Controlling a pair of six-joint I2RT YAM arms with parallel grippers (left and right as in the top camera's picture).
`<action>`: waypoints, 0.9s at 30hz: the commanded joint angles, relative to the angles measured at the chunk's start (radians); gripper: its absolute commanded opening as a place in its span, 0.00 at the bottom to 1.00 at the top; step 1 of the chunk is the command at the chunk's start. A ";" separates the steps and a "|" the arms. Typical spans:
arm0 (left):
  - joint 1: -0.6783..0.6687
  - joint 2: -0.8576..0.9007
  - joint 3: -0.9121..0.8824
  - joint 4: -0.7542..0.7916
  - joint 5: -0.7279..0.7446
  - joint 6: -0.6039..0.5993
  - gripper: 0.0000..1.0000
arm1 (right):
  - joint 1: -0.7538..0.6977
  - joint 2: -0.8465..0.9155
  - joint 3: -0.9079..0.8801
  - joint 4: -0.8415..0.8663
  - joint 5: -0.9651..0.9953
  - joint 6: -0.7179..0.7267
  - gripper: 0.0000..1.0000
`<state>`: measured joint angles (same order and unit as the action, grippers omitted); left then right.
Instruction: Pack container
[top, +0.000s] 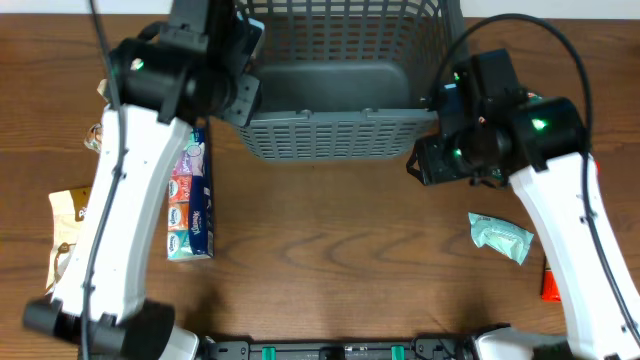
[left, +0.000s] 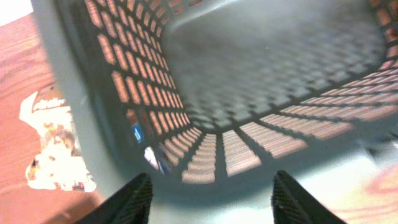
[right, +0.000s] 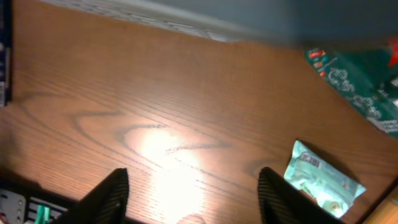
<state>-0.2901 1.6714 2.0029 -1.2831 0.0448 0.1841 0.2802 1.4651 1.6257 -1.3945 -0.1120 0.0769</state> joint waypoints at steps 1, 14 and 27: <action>-0.002 -0.084 -0.008 -0.038 -0.013 -0.002 0.57 | 0.010 -0.090 -0.002 -0.002 0.000 0.032 0.62; 0.078 -0.296 -0.019 -0.201 -0.315 -0.276 0.76 | -0.213 -0.275 0.154 0.002 0.271 0.211 0.99; 0.149 -0.316 -0.326 -0.100 -0.298 -0.259 0.77 | -0.733 0.068 0.241 0.031 0.046 0.051 0.99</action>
<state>-0.1665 1.3521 1.7351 -1.4071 -0.2504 -0.0784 -0.4072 1.4570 1.8690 -1.3647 -0.0040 0.1890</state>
